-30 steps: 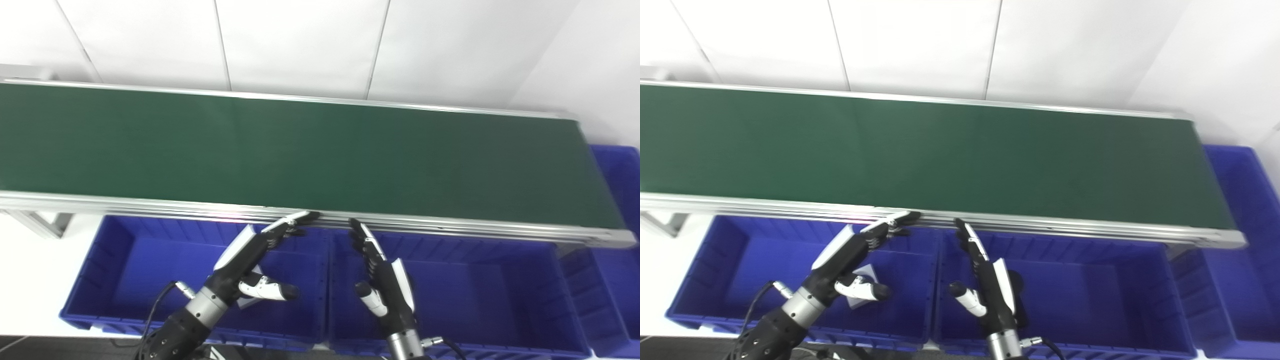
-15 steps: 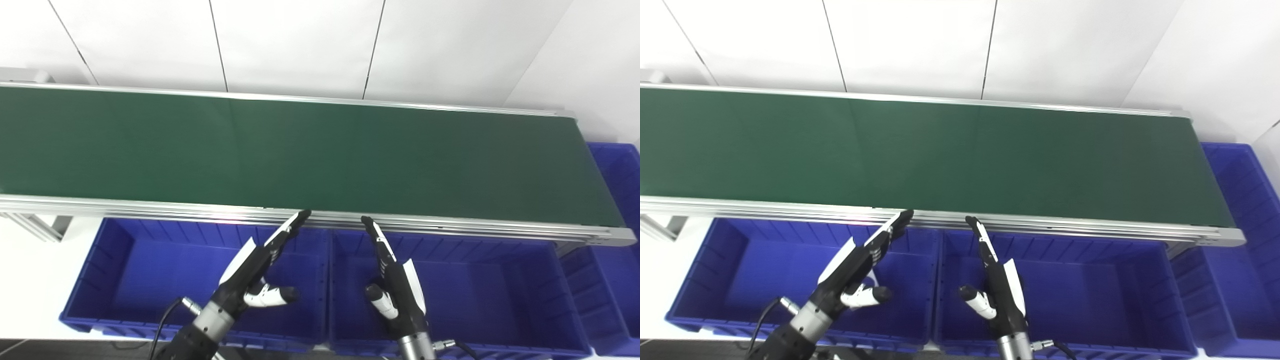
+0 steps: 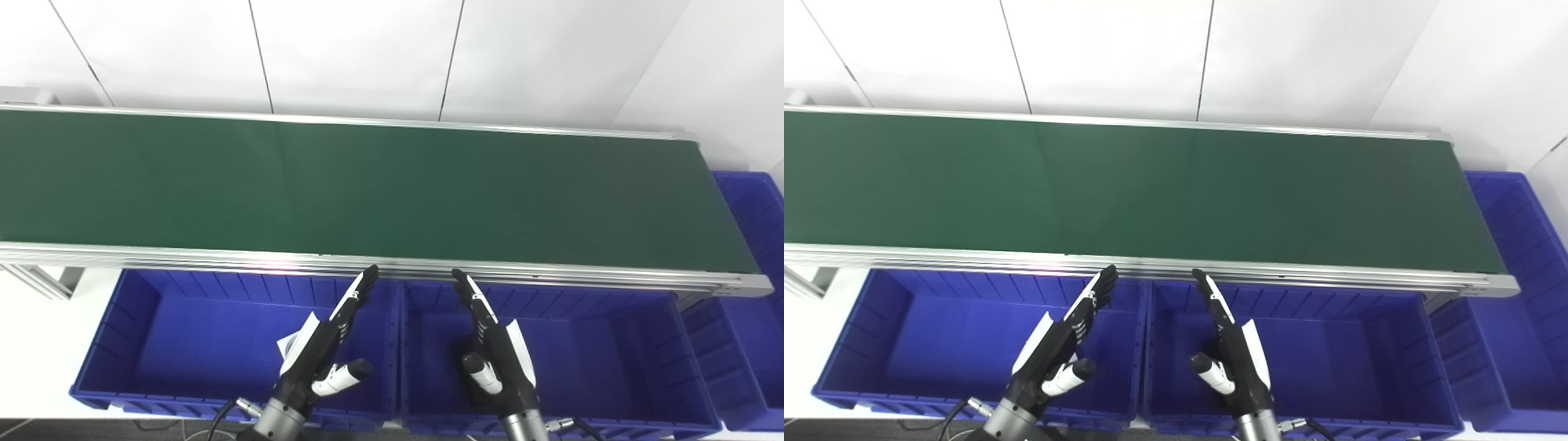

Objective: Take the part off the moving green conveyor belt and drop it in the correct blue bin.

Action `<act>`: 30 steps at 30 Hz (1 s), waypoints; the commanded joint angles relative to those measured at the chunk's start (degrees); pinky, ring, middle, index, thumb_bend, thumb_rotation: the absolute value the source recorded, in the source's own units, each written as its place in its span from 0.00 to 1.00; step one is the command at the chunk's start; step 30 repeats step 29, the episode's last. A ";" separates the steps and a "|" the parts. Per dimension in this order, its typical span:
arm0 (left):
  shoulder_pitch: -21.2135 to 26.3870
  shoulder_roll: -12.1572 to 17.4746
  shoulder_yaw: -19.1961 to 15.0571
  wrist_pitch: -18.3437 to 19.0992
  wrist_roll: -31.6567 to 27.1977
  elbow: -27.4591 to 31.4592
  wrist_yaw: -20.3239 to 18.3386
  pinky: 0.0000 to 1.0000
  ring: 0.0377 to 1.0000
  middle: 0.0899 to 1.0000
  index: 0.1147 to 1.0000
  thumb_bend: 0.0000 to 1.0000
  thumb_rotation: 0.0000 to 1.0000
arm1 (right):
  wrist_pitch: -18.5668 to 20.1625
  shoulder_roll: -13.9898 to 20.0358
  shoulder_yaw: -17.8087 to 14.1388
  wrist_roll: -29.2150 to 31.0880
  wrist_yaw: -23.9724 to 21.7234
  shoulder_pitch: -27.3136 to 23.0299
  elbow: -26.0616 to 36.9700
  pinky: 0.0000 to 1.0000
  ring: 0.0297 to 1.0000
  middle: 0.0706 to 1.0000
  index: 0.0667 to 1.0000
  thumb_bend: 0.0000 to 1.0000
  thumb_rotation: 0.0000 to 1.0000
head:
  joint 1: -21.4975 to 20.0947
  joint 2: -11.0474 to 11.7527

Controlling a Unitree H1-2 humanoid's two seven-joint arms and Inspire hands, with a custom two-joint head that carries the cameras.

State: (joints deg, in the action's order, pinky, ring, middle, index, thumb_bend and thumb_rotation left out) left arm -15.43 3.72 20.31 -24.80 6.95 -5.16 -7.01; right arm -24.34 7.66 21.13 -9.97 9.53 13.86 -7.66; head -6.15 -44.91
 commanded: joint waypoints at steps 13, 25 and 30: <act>2.10 1.85 1.14 -2.11 2.70 -0.29 4.34 1.00 1.00 1.00 1.00 0.86 0.88 | -2.58 -1.08 2.00 1.34 -0.89 0.01 2.07 0.93 0.95 0.96 0.93 0.99 0.96 | -0.18 0.03; 2.85 3.38 2.46 -2.11 1.62 -0.38 5.33 1.00 1.00 1.00 1.00 0.85 0.88 | -2.58 -1.59 2.82 0.27 -0.11 0.24 1.58 0.97 0.97 0.97 0.94 0.99 0.96 | -2.31 0.71; 2.93 3.83 2.70 -2.12 0.67 -0.50 5.01 1.00 1.00 1.00 1.00 0.84 0.87 | -2.58 -1.70 2.99 -0.23 0.18 0.12 1.38 0.96 0.97 0.97 0.94 0.97 0.96 | -3.29 0.73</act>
